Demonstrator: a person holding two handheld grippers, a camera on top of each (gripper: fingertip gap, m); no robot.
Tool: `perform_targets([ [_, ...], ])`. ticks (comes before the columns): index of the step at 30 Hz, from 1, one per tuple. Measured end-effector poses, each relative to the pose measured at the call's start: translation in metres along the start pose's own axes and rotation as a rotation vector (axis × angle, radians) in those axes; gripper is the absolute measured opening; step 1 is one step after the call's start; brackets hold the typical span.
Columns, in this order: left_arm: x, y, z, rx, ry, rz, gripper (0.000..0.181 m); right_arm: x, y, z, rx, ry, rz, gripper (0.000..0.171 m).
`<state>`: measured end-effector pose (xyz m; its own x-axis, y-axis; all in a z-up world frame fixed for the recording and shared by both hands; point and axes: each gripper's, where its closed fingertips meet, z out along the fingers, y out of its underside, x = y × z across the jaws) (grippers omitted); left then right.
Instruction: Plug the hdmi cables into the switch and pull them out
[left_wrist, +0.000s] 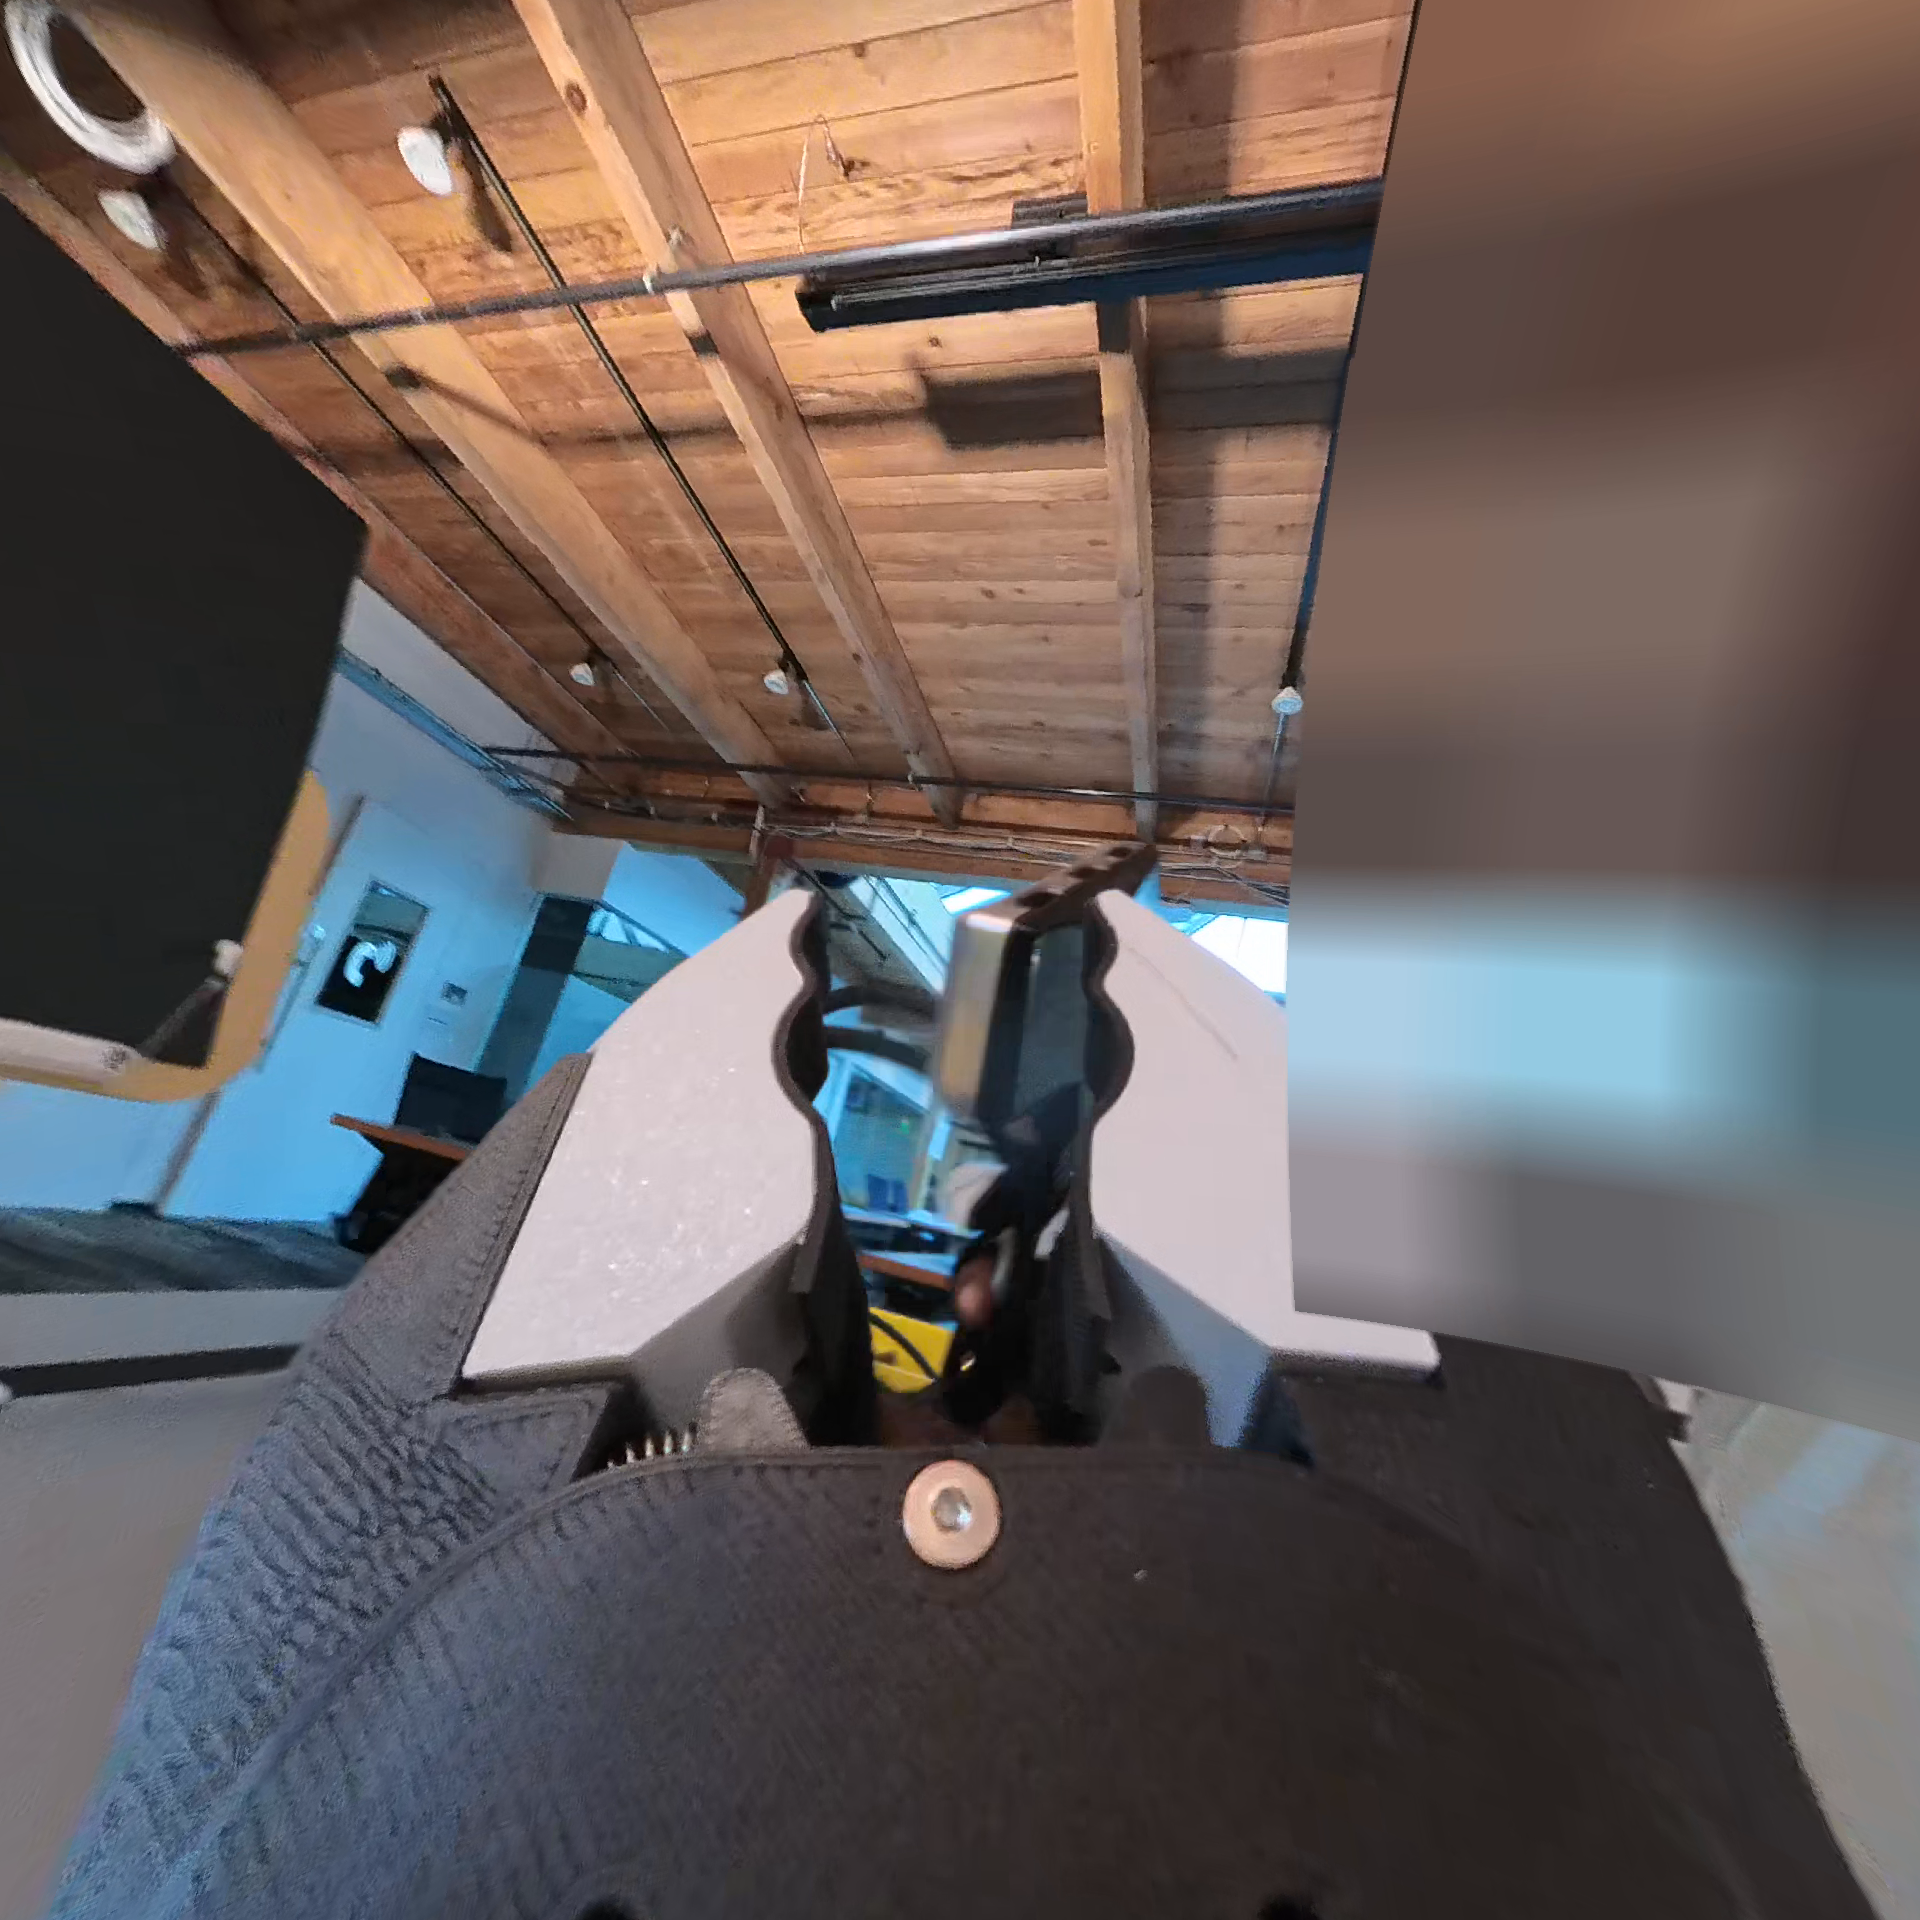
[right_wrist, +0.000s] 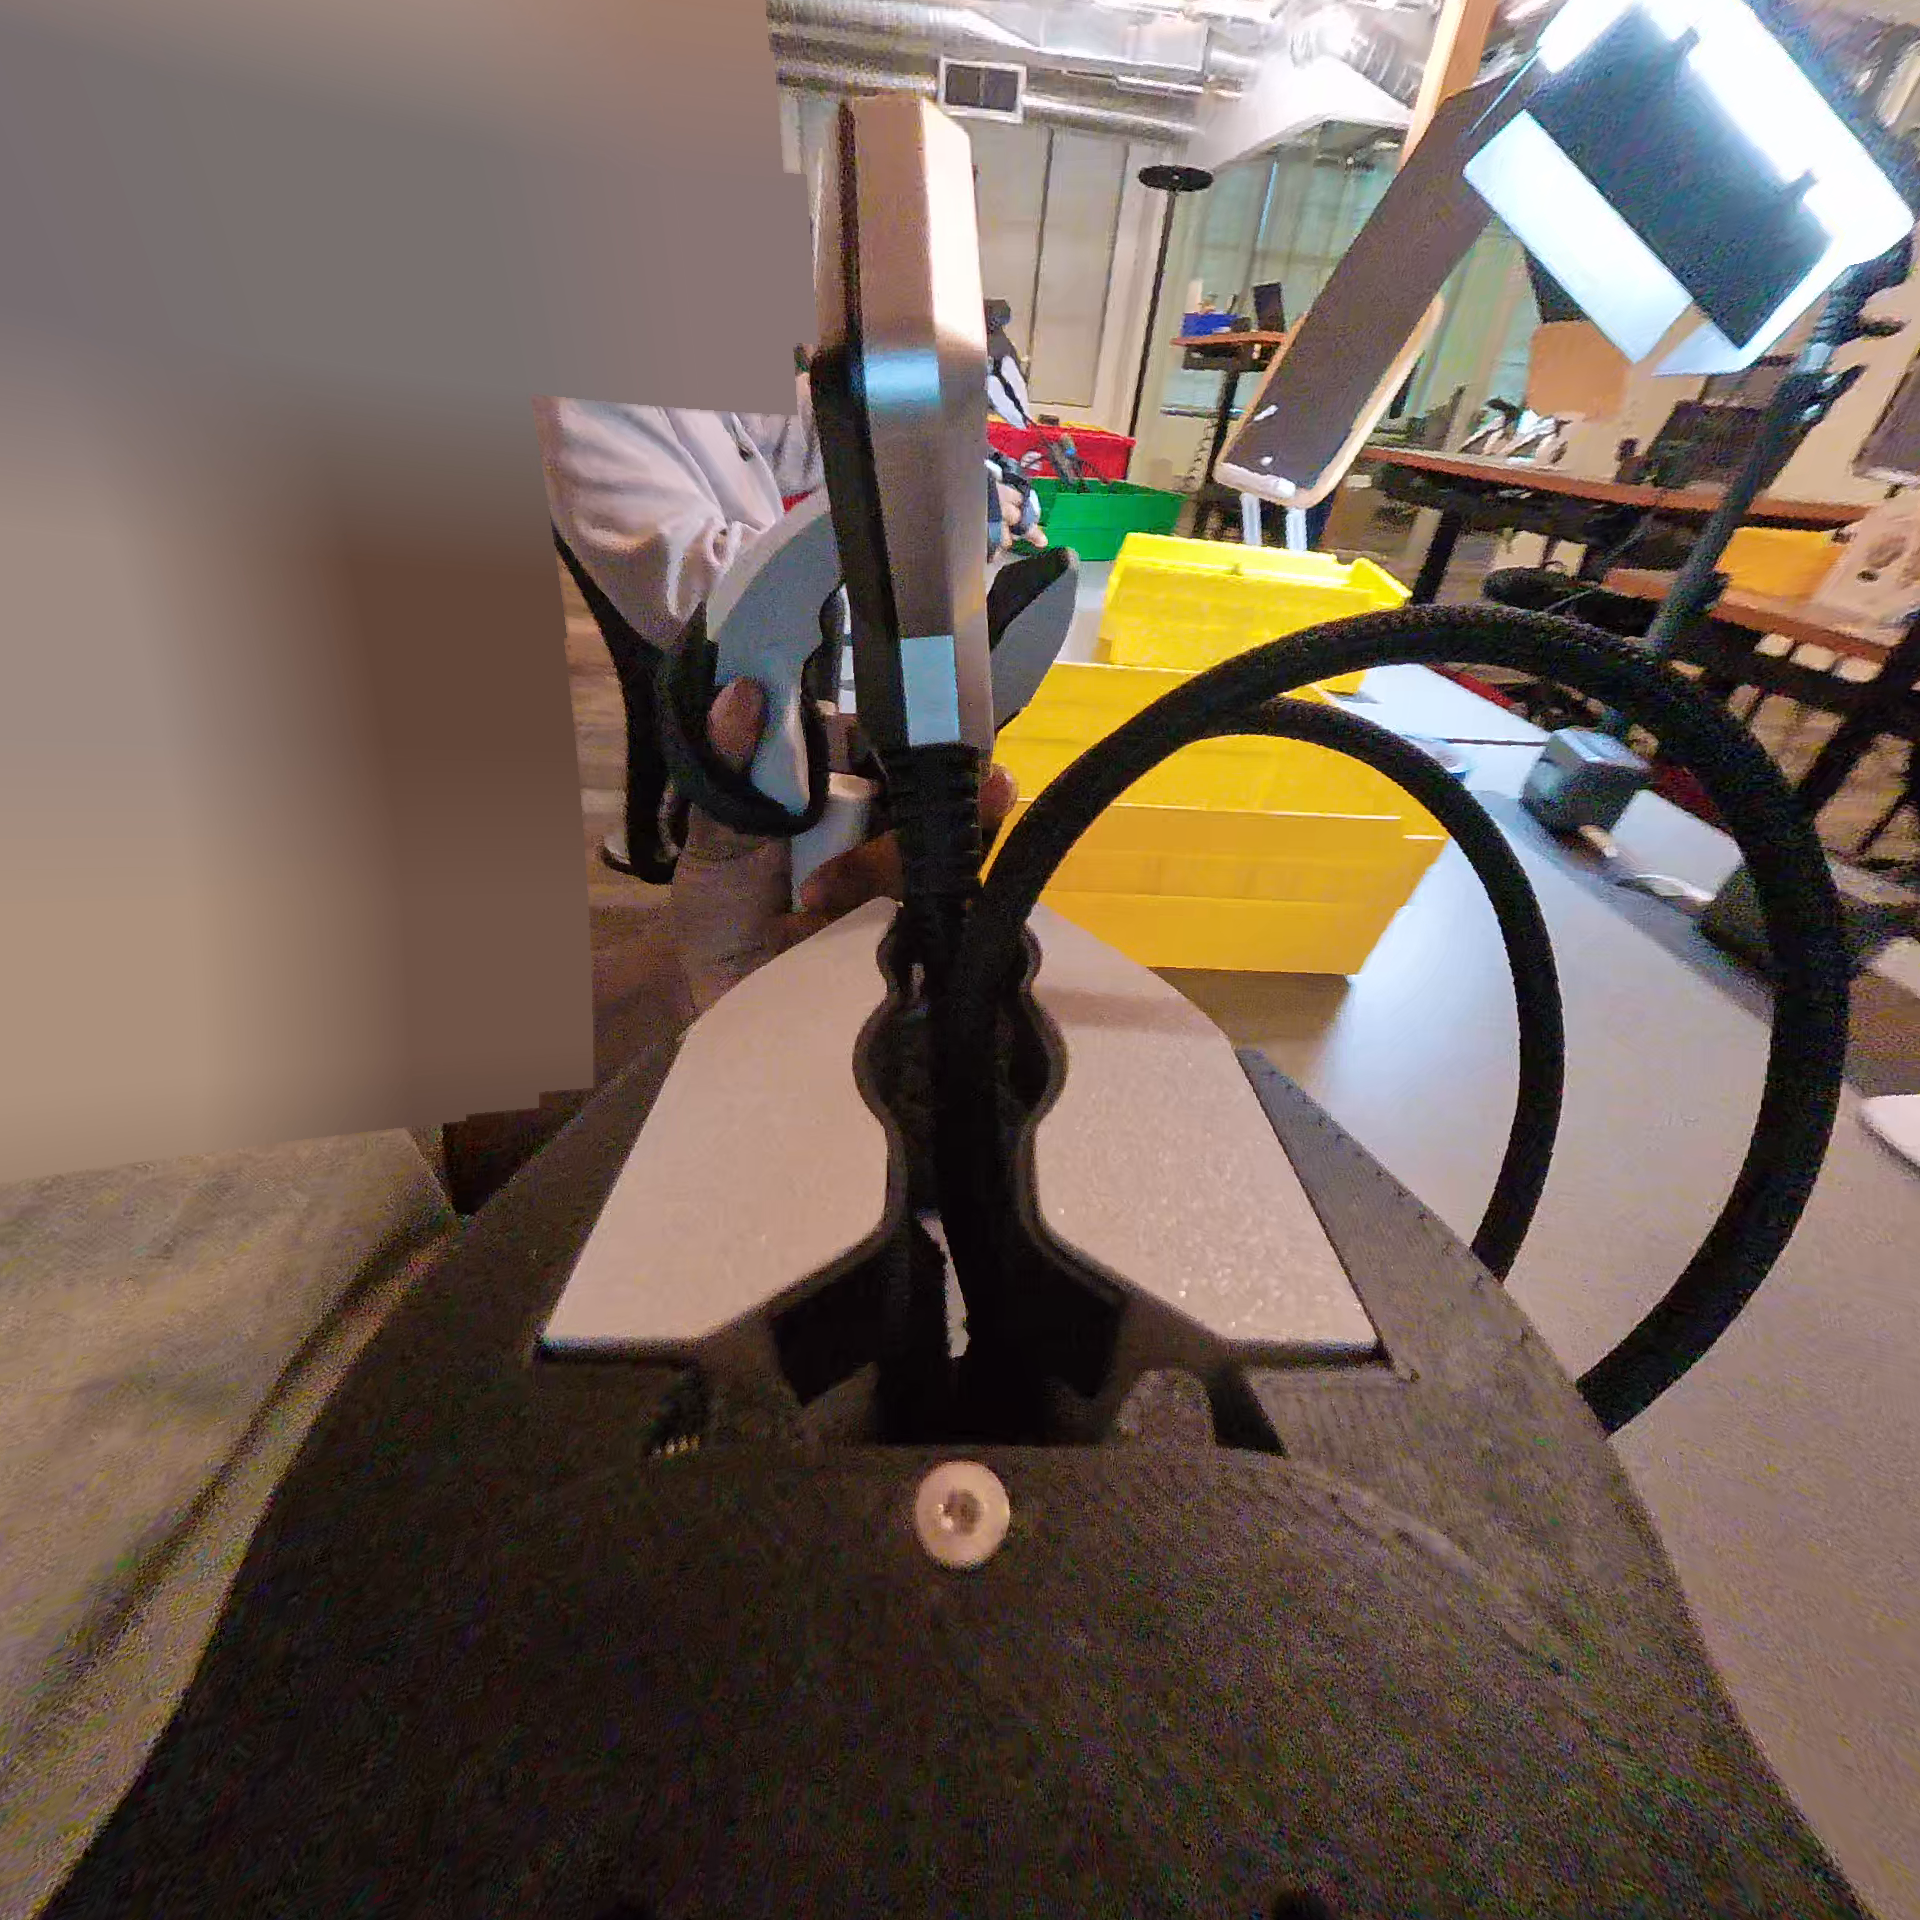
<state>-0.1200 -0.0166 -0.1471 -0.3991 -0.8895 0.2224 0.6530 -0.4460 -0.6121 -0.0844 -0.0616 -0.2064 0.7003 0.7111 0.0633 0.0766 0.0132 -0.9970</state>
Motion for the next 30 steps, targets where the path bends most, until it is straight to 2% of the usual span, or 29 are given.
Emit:
perform_targets([
  [3, -0.02, -0.013, -0.015, 0.052, -0.066, 0.081, 0.045, 0.012, -0.02, -0.028, -0.076, 0.115, -0.149, 0.016],
  [6, -0.042, -0.005, -0.025, -0.005, -0.156, 0.175, 0.04, 0.026, -0.039, -0.064, -0.232, 0.236, -0.311, 0.016],
  [9, -0.056, 0.006, -0.029, -0.048, -0.224, 0.227, 0.036, 0.054, -0.057, -0.116, -0.475, 0.429, -0.468, 0.017],
  [13, -0.054, 0.007, -0.028, -0.044, -0.221, 0.249, 0.032, 0.118, -0.077, -0.21, -0.86, 0.807, -0.628, 0.016],
  [16, -0.059, 0.003, -0.031, -0.029, -0.249, 0.258, 0.031, 0.162, -0.068, -0.266, -1.146, 0.947, -0.662, 0.017],
  [18, -0.061, 0.001, -0.032, -0.022, -0.255, 0.244, 0.031, 0.189, -0.051, -0.292, -1.32, 0.951, -0.624, 0.016],
  [20, -0.063, 0.001, -0.033, -0.022, -0.267, 0.239, 0.03, 0.21, -0.025, -0.309, -1.472, 0.869, -0.576, 0.017],
  [25, -0.065, 0.002, -0.033, -0.036, -0.276, 0.251, 0.03, 0.242, 0.022, -0.34, -1.738, 0.691, -0.513, 0.017],
  [30, -0.065, 0.003, -0.033, -0.038, -0.276, 0.25, 0.03, 0.236, 0.059, -0.35, -1.854, 0.418, -0.384, 0.017],
])
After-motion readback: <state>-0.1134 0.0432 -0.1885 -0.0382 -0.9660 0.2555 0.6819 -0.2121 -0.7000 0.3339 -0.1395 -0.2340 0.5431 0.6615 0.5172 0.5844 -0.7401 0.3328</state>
